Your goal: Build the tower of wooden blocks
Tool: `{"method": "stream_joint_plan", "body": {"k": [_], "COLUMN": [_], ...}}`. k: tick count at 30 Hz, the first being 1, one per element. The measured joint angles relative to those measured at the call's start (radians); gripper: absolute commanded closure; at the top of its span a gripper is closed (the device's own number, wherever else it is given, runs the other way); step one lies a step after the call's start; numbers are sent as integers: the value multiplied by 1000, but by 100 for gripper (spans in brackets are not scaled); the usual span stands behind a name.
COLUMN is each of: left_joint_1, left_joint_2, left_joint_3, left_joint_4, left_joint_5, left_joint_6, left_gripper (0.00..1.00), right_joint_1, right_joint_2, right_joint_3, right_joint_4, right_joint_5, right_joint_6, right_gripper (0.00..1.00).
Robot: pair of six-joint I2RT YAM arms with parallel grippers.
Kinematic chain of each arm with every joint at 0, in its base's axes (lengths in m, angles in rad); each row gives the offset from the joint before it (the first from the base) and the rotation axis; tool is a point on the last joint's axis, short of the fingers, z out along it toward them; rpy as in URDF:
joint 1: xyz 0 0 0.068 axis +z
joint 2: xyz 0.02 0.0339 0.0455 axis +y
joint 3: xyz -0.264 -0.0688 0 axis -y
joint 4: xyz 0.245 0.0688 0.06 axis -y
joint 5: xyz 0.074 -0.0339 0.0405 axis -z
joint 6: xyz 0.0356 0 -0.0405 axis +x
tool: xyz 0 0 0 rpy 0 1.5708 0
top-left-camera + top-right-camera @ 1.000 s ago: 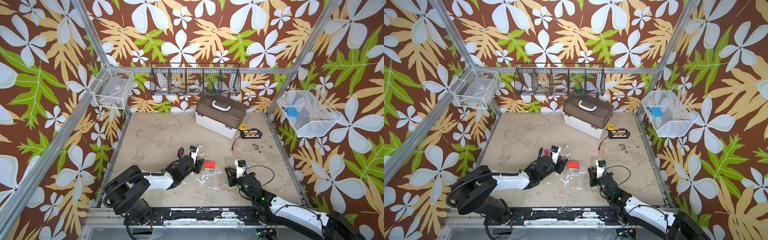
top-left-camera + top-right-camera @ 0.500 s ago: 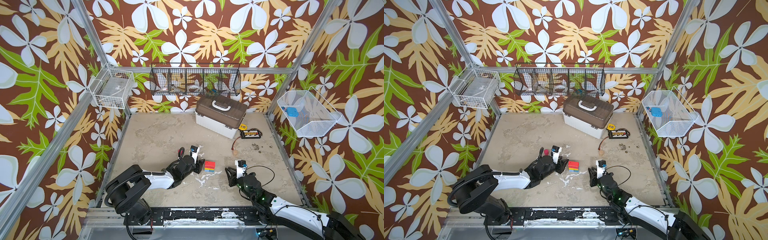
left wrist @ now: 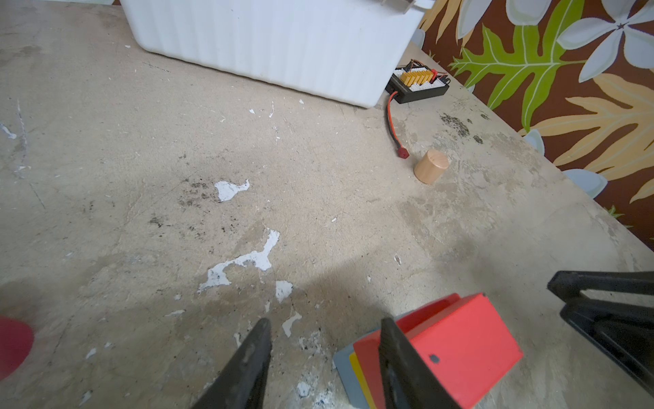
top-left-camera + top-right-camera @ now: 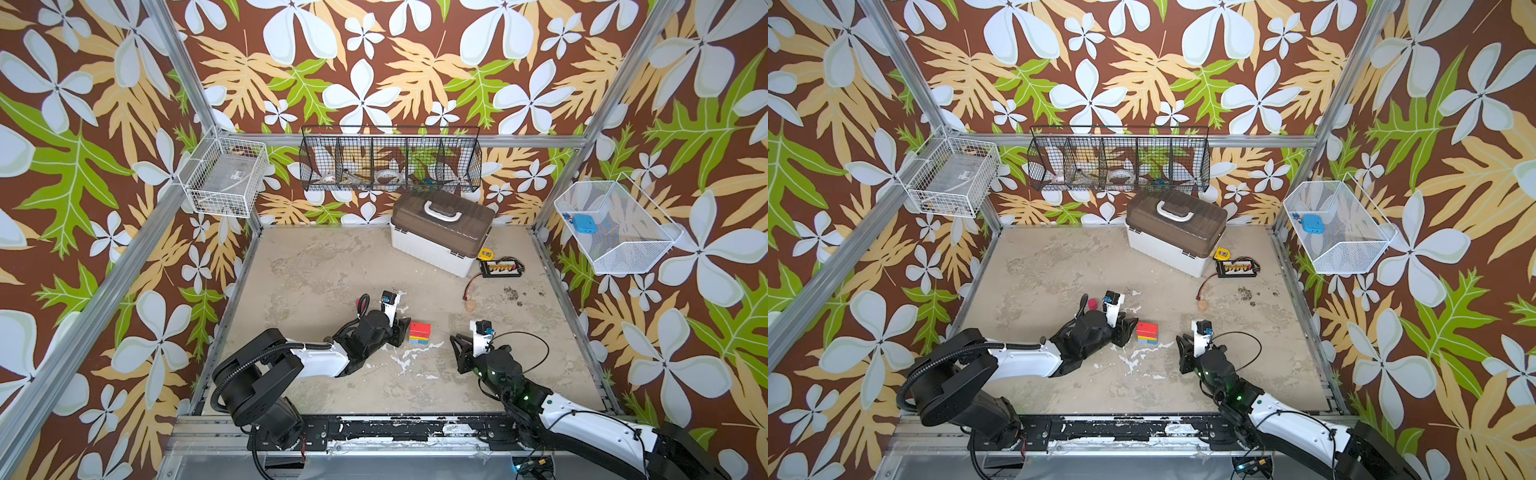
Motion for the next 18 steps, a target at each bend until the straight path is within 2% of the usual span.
{"method": "stream_joint_plan", "body": {"k": [5,8,12,18], "left_joint_1": [0,3,26,145], "left_joint_2": [-11,-69,-247,-587], "left_joint_3": [1,0,-47,-188], "left_joint_4": [-10,-50,-100,-224], "left_joint_5": [-26,-73,-174,-302], "left_joint_6": [0,0,-20,-119], "left_gripper": [49,48,43,33], "right_joint_1": [0,0,0,0], "right_joint_2": [-6,-23,-31,18], "right_joint_3": [0,11,100,294], "right_joint_4": [-2,-27,-115,-282], "right_joint_5": [1,8,53,130], "right_joint_6": [1,8,63,137], "right_gripper": [70,65,49,45]}}
